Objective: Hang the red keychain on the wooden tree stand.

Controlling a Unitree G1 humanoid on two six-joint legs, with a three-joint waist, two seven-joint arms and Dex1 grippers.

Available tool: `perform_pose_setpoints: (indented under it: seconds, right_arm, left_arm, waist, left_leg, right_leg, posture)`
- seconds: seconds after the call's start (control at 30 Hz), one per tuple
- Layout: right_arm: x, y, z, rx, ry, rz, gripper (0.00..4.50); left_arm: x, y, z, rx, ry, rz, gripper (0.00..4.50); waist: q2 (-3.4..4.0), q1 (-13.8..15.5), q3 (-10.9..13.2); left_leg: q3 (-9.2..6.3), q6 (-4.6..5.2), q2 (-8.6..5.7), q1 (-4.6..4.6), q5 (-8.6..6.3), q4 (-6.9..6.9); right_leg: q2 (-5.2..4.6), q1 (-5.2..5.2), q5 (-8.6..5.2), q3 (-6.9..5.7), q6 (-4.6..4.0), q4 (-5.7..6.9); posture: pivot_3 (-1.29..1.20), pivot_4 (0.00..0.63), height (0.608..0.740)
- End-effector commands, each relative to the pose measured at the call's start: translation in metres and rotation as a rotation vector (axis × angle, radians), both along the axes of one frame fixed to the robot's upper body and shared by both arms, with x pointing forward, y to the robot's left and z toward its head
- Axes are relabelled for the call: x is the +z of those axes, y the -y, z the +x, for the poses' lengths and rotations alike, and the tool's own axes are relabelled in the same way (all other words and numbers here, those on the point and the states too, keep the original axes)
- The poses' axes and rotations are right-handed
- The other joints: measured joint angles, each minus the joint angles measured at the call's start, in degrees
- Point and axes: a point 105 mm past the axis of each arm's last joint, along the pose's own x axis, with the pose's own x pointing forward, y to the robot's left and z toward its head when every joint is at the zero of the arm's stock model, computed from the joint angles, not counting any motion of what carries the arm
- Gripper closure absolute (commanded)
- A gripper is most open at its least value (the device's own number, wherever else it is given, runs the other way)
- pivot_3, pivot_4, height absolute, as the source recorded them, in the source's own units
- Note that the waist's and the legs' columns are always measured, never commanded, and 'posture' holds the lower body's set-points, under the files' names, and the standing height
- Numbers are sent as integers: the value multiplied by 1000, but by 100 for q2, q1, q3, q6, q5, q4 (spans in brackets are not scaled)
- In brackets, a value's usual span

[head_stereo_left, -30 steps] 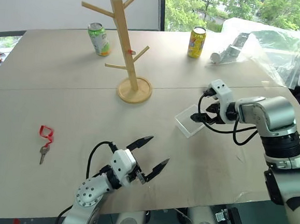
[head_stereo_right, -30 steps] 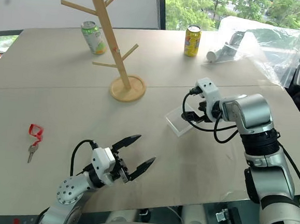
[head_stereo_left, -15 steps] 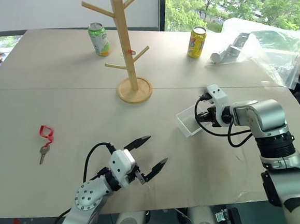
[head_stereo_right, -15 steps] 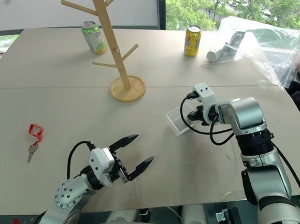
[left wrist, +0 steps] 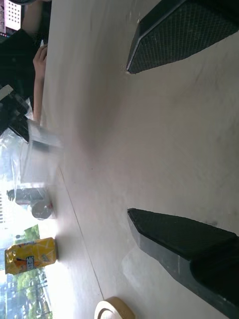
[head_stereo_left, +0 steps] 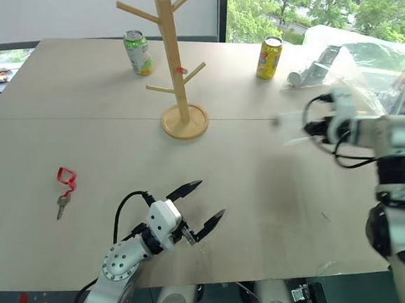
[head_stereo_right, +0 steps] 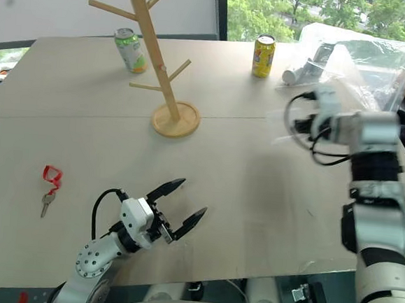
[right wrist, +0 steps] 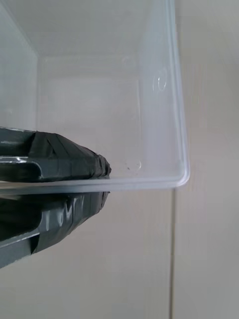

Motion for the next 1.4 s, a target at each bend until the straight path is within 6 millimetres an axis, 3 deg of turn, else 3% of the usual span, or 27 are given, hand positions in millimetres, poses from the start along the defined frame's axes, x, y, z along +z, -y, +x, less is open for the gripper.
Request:
perform_pose_setpoints:
  seconds: [0.03, 0.2, 0.4, 0.53, 0.73, 0.97, 1.2, 1.3, 1.4]
  right_arm:
    - [2, 41, 1, -160, 17, 41, 4482]
    - [-14, 82, -10, -315, -14, 83, 4482]
    - [-33, 92, -16, -364, -55, 105, 4482]
    - [-35, 94, -18, -374, -63, 108, 3033]
    - [-29, 102, -19, -398, -42, 89, 132]
    - [6, 106, -17, -387, 28, 62, 55]
    - [45, 82, -10, -290, 101, 78, 55]
    - [69, 42, -3, -129, 223, 97, 55]
    - [83, -17, -7, 113, 451, 95, 55]
  left_arm:
    - [5, -1, 2, 2, 32, -11, 0]
    - [8, 1, 6, -13, 42, -12, 0]
    - [13, 1, 10, -25, 52, -10, 0]
    - [15, 2, 9, -28, 54, -10, 0]
    - [16, 3, 6, -30, 48, -10, 0]
    - [19, 4, 6, -29, 45, -11, 0]
    - [20, 5, 8, -32, 35, -12, 0]
    - [22, -3, 15, 21, 39, -22, 0]
    - [27, -15, 26, 115, 40, -46, 0]
  waist:
    - [0, -34, 0]
    - [1, -53, 0]
    - [1, -56, 0]
    - [1, -49, 0]
    - [1, -33, -1]
    - [7, -47, 2]
    - [8, -43, 1]
    - [9, -60, 1]
    - [5, -56, -2]
  left_leg:
    - [3, 0, 3, 1, 0, -2]
    - [20, 1, 11, 12, 0, -6]
    - [34, 1, 12, 18, 0, -6]
    - [37, 2, 12, 16, -1, -6]
    - [37, 2, 12, 17, -1, -5]
    - [44, 3, 11, 14, -1, -5]
    - [48, 3, 15, 14, -2, -7]
    - [51, 4, 15, 14, -2, -7]
    - [49, 5, 19, 13, -3, -6]
  right_leg:
    - [3, 0, 1, 3, 1, -1]
    - [15, -2, 2, 19, 3, 3]
    - [17, -2, 3, 38, 6, 4]
    - [16, -3, 15, 42, 25, 3]
    - [16, -3, 15, 43, 26, 3]
    - [15, -10, 14, 52, 24, 3]
    - [19, -15, 13, 58, 23, 4]
    - [18, -17, 15, 62, 26, 4]
    - [24, -21, 18, 63, 31, 11]
  posture:
    - [0, 150, 740]
    - [0, 150, 740]
    - [0, 150, 740]
    - [0, 150, 740]
    - [0, 150, 740]
    - [0, 150, 740]
    - [0, 150, 740]
    - [0, 150, 740]
    - [0, 150, 740]
